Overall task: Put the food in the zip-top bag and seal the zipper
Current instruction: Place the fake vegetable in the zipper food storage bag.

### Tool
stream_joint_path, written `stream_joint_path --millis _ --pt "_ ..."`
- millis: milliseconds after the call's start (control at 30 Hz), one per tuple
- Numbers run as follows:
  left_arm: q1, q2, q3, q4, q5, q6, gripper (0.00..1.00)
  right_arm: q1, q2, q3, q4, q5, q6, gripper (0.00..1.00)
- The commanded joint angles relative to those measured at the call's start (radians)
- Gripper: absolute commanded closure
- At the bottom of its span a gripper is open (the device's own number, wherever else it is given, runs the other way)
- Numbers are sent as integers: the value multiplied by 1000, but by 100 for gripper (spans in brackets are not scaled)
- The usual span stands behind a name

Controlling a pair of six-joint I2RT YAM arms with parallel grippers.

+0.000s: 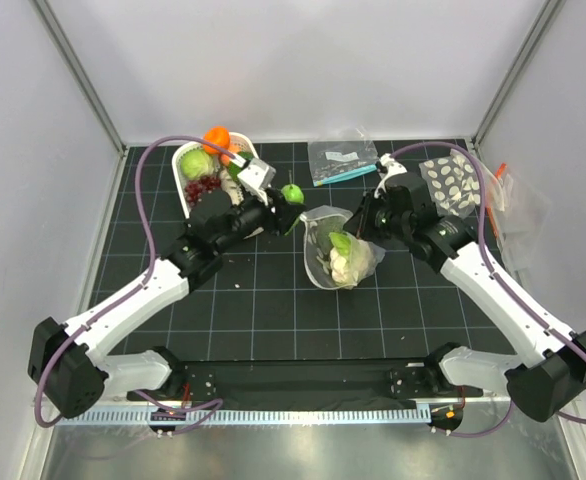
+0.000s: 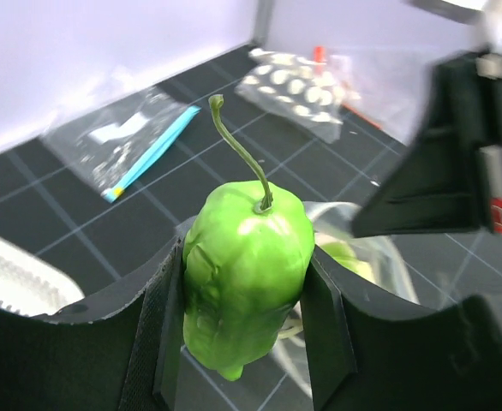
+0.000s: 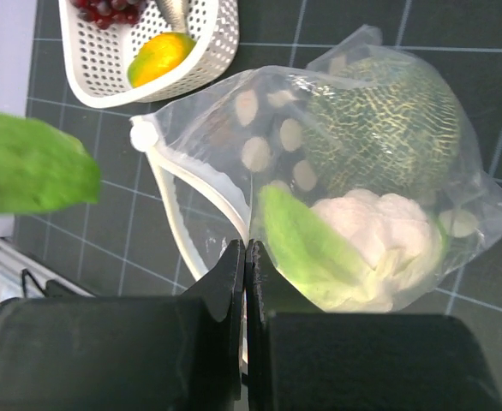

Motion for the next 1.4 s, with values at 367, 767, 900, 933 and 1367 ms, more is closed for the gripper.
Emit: stream_joint_path --millis 367,767,900,933,1367 --pt "-80 52 56 235 320 171 100 -43 24 104 64 -237 114 99" --pt "-80 257 50 413 375 227 100 -97 -34 81 52 -240 133 99" --pt "-80 291 20 459 385 220 96 -128 -49 46 78 -245 149 99" --pt "-80 299 18 470 388 220 95 -132 -49 41 86 -251 154 99" --pt "-80 365 -8 536 326 244 43 -194 -72 -9 110 -272 162 99"
